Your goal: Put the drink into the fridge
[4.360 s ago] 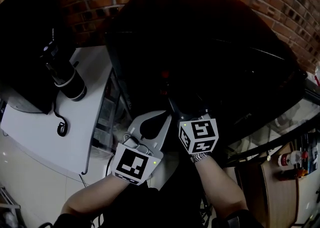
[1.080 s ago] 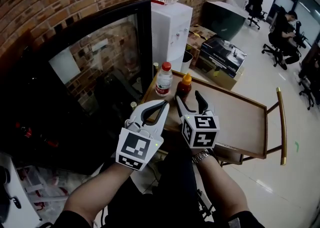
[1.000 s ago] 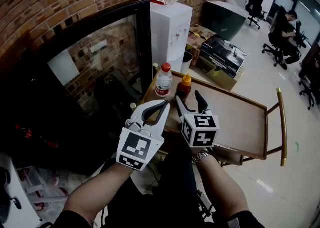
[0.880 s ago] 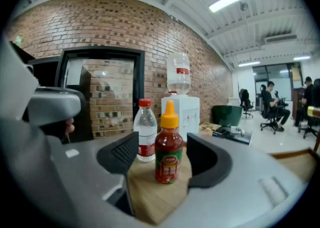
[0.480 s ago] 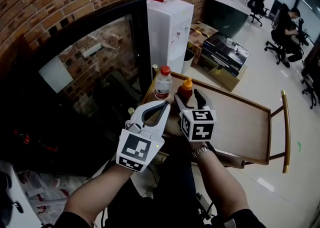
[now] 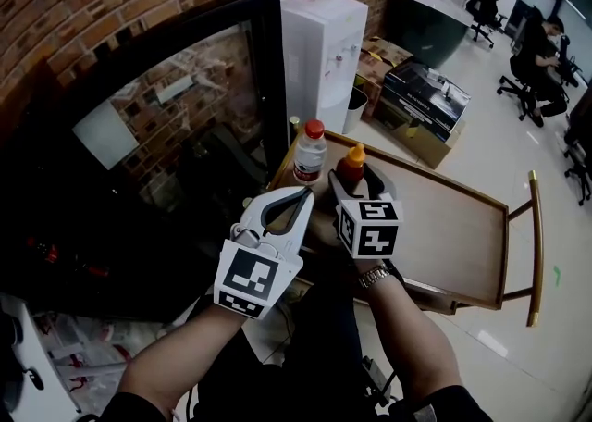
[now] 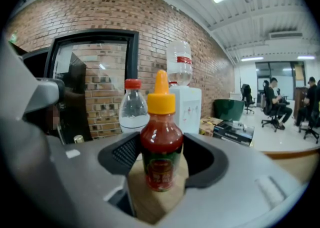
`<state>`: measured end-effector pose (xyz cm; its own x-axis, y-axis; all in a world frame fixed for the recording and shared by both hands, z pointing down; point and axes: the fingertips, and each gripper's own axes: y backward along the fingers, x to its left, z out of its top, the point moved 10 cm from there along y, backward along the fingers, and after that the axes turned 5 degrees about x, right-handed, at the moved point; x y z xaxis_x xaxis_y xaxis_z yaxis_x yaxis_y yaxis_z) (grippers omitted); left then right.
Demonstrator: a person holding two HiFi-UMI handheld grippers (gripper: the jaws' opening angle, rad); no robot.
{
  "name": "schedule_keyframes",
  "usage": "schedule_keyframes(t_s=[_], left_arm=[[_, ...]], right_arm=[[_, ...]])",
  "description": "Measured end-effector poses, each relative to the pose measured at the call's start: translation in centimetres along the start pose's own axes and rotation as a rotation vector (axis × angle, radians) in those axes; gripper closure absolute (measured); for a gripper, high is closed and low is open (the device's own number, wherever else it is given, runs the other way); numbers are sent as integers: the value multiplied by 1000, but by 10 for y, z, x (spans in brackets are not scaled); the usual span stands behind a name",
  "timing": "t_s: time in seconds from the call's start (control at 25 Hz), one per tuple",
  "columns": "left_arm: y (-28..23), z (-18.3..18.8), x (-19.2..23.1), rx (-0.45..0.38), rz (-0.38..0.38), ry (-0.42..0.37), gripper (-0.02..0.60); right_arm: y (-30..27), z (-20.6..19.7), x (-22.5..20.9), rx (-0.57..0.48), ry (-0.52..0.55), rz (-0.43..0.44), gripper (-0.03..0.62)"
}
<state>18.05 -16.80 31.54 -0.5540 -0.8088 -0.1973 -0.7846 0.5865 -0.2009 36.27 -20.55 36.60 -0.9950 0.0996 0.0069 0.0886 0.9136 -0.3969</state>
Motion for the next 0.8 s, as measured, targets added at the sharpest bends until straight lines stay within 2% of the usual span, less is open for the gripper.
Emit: schedule_keyframes(t_s=[0.32, 0.8], left_arm=[[23, 0, 2, -1, 39, -4, 577], [82, 1, 6, -23, 152, -6, 577]], right_arm=[[18, 6, 12, -37, 10, 4, 327], [56, 25, 72, -108, 58, 126, 327]])
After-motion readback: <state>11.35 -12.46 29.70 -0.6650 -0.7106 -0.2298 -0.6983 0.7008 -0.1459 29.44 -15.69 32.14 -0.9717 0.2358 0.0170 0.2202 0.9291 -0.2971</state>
